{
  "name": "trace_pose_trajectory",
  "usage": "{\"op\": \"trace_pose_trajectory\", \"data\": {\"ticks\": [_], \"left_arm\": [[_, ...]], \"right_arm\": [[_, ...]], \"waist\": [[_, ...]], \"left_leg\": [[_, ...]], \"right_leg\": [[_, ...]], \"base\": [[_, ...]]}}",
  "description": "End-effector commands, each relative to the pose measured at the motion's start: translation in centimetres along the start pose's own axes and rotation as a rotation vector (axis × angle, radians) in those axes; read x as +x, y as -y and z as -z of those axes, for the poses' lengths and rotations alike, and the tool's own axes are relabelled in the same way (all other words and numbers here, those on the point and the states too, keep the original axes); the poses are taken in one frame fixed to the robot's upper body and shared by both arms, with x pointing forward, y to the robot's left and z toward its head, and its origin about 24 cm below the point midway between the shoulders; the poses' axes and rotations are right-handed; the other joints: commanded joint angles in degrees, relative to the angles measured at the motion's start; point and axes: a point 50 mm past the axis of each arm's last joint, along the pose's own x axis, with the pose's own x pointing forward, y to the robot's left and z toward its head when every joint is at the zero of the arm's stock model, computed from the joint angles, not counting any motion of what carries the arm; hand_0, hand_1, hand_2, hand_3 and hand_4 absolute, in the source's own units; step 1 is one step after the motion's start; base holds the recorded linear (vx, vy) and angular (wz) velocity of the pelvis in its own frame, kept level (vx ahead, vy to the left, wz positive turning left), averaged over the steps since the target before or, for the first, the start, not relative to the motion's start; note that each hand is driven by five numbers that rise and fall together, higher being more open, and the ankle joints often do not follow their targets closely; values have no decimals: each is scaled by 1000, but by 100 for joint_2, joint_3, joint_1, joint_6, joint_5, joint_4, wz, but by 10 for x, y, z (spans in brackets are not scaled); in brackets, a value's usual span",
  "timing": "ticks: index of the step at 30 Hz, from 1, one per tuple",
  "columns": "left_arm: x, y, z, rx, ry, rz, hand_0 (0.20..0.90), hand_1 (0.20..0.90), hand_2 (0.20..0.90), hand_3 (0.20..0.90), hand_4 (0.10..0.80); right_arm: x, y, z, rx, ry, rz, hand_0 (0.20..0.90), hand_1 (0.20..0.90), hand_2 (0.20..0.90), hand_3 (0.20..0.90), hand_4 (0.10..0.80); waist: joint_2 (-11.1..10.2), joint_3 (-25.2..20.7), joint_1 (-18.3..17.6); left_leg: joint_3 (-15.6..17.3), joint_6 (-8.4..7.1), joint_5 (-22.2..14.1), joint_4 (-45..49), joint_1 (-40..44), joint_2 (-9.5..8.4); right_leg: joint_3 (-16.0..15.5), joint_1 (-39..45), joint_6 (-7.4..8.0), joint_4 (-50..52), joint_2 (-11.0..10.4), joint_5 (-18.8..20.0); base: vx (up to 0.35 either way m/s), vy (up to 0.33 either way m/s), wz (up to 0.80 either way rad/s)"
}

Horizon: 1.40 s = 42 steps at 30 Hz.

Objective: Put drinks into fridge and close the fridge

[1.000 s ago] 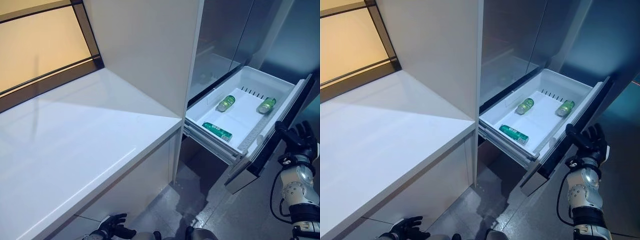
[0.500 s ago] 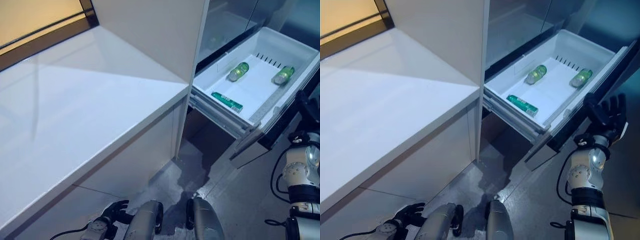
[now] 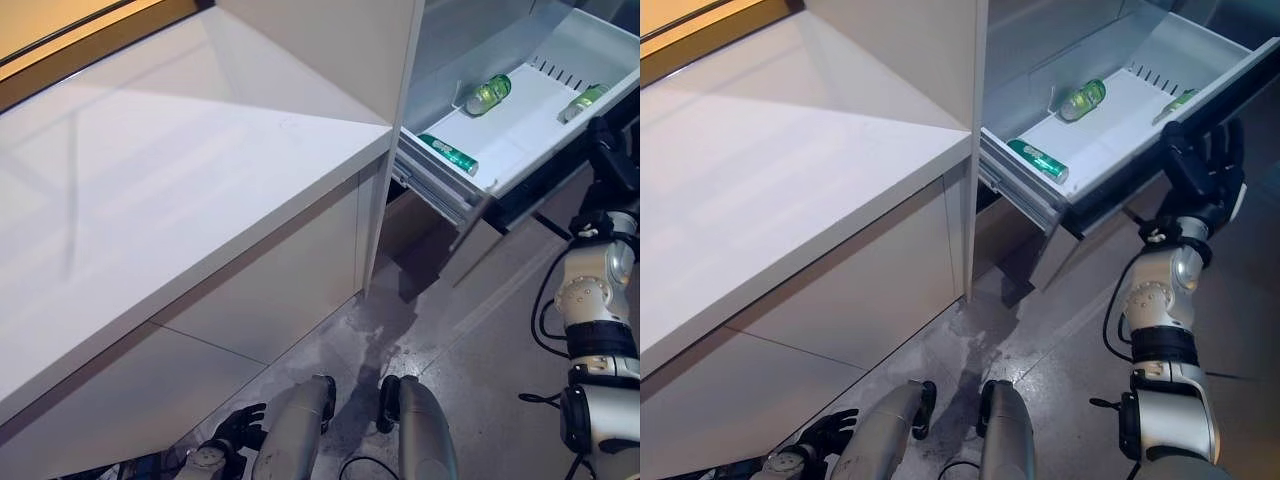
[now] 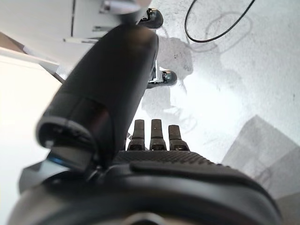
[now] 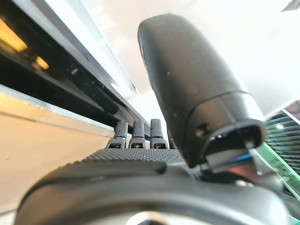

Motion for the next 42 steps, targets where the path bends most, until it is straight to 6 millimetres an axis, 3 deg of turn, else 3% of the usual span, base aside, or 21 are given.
{"op": "trace_pose_trajectory", "data": {"ticks": [1,13,19,24,29,36,42], "left_arm": [[-3,3,-10,43,83,41,900,900,900,900,800],[-8,-13,-1,89,61,26,900,900,900,900,800],[-10,-18,3,110,51,22,900,900,900,900,800],[-11,-22,9,156,23,21,900,900,900,900,800],[-12,-27,12,171,2,5,900,900,900,900,800],[-11,-29,9,196,-10,-4,900,900,900,900,800],[-10,-27,11,151,-28,2,900,900,900,900,800]], "right_arm": [[-4,-79,26,-34,-137,-359,900,900,900,900,800],[-3,-123,28,-102,-142,-515,900,900,900,900,800],[3,-129,16,-150,-57,-468,900,900,900,900,800],[7,-129,0,-207,45,-399,900,900,900,900,800],[1,-125,-5,-311,132,-382,900,900,900,900,800],[-15,-109,-10,-318,153,-378,900,900,900,900,800],[-35,-56,4,-392,57,-339,900,900,900,900,800]], "waist": [[124,-16,653],[139,-211,1032],[84,-337,1133],[-5,-378,1113],[-148,-473,930],[-352,-758,543],[-489,-1330,40]], "left_leg": [[217,368,51,-614,469,-104],[-213,275,382,-1412,926,-203],[-317,234,499,-1768,1145,-196],[-225,270,336,-1601,1175,-197],[-99,309,227,-1603,1347,-126],[115,268,239,-1956,1669,53],[427,92,432,-2756,2264,270]], "right_leg": [[-19,396,-222,207,52,-278],[-144,1014,30,-683,47,48],[-190,1321,153,-1262,115,255],[-176,1491,173,-1436,115,320],[5,1677,173,-1701,240,396],[300,1957,185,-2388,431,580],[580,2342,279,-3190,664,734]], "base": [[-34,60,23],[73,-3,18],[59,-30,6],[36,-52,1],[11,-78,-4],[-49,-112,-24],[-63,-126,-42]]}}
